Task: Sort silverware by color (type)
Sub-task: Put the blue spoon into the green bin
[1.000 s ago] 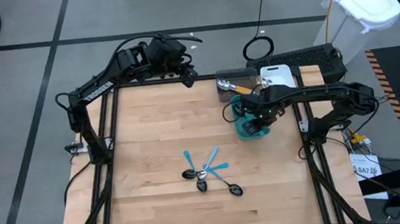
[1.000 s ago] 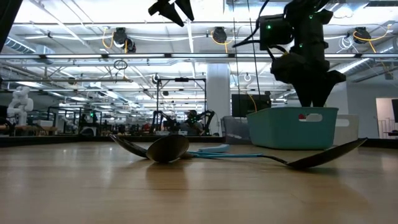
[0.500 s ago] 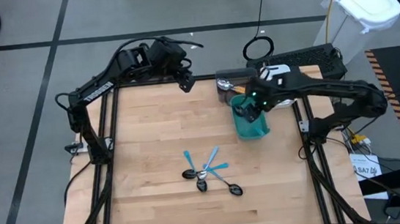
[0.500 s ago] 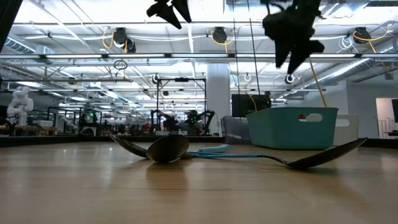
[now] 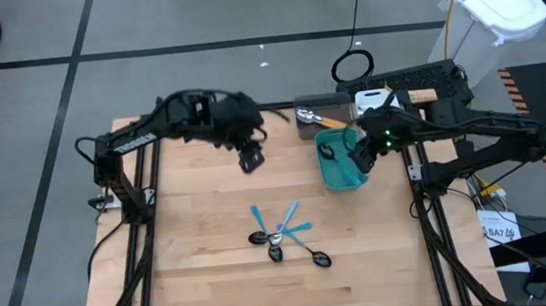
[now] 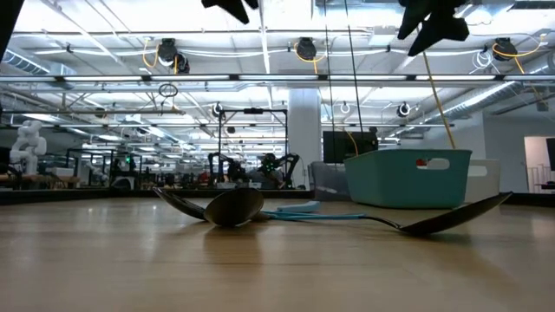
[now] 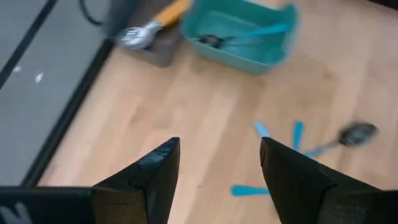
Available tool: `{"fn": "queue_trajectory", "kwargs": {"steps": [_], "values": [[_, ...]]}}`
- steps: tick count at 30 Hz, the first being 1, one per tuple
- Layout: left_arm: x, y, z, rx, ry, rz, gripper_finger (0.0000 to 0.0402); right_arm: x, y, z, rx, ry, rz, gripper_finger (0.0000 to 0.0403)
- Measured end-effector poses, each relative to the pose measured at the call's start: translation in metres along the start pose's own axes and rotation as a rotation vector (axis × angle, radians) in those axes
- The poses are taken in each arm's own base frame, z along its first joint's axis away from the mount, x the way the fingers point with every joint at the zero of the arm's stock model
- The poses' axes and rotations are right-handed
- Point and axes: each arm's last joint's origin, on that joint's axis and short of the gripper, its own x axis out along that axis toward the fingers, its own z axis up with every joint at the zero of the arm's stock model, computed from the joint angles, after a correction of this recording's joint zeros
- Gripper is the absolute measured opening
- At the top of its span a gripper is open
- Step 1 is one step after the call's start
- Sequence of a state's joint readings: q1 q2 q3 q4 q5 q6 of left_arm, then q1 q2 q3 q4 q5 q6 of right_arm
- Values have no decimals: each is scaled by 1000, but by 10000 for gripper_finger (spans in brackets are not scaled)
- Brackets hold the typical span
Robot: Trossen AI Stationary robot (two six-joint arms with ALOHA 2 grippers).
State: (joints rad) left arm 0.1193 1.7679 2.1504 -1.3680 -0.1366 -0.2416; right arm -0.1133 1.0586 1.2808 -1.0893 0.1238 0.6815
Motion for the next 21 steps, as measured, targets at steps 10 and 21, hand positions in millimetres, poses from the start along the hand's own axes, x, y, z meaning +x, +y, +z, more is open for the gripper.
{"fn": "queue_trajectory", "kwargs": {"steps": [10,21], "values": [[29,-66,-35,176,108,-79,220,-7,22,-21,-134,6,55,210],[54,-95,-59,83,87,33,220,-13,35,-37,-195,-4,79,210]]}}
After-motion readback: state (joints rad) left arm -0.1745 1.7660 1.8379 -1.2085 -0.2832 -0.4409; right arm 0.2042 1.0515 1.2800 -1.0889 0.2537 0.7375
